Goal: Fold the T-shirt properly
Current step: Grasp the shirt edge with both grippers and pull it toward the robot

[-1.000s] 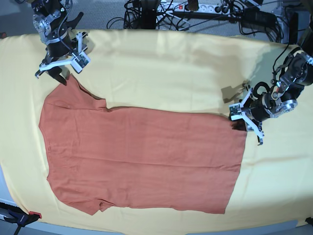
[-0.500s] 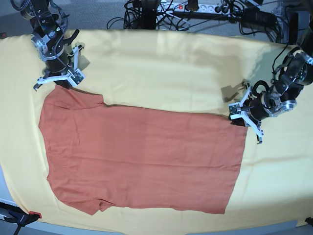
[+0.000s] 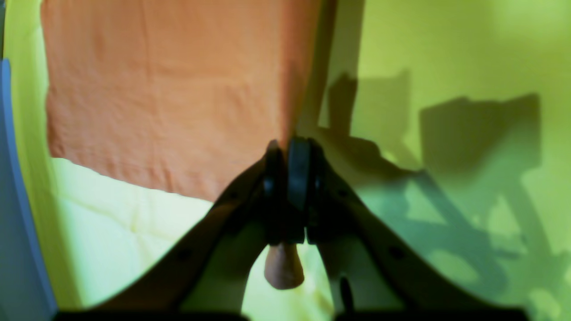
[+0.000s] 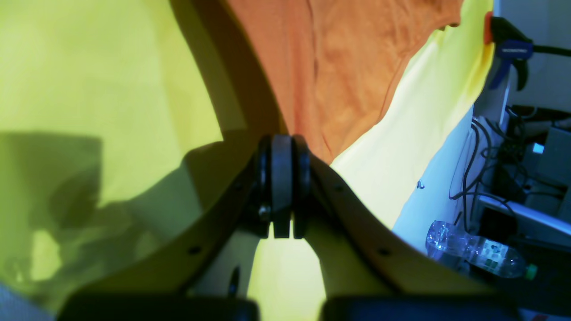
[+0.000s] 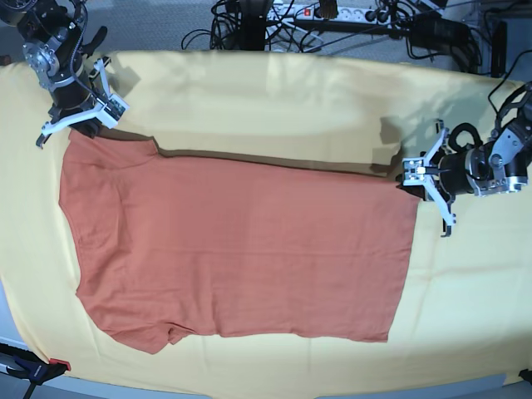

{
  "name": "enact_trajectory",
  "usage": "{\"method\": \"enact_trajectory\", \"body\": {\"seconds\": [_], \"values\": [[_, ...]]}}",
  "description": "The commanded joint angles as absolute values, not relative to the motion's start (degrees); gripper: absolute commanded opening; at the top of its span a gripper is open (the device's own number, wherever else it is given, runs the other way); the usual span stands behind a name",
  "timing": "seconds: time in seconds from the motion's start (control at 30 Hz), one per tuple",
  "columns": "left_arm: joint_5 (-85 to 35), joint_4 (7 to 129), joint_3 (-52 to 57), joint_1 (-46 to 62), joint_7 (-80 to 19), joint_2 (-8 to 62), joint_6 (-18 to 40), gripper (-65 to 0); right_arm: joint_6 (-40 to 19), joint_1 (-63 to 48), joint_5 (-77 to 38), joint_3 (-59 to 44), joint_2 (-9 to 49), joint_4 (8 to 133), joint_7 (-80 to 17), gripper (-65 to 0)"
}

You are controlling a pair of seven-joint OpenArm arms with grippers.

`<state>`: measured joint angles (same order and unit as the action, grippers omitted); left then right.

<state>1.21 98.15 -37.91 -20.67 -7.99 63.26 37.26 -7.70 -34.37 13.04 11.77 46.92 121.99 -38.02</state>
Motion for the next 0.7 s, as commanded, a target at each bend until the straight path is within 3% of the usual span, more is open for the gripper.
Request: {"method": "enact_trajectory", "body": {"seconds": [0.0,0.3,0.67], "values": [[-0.1,99.5,-37.2,-21.9,-7.6,65.5,37.9,-65.0,-7.1,-35.2,13.7,11.2,48.3,123.5,-38.8,-65.0],[-10.0,106.8,-37.2,-18.5,-7.6,74.5,40.0,-65.0,-7.9,-44.0,13.9,11.2,51.5,129.1,-44.1,-65.0],[-11.0,117.3,-37.2,-8.0,-7.8,82.4,40.0,-65.0,-7.5,-56.5,17.0,11.2,52.4,134.6,-47.9,-65.0]]}}
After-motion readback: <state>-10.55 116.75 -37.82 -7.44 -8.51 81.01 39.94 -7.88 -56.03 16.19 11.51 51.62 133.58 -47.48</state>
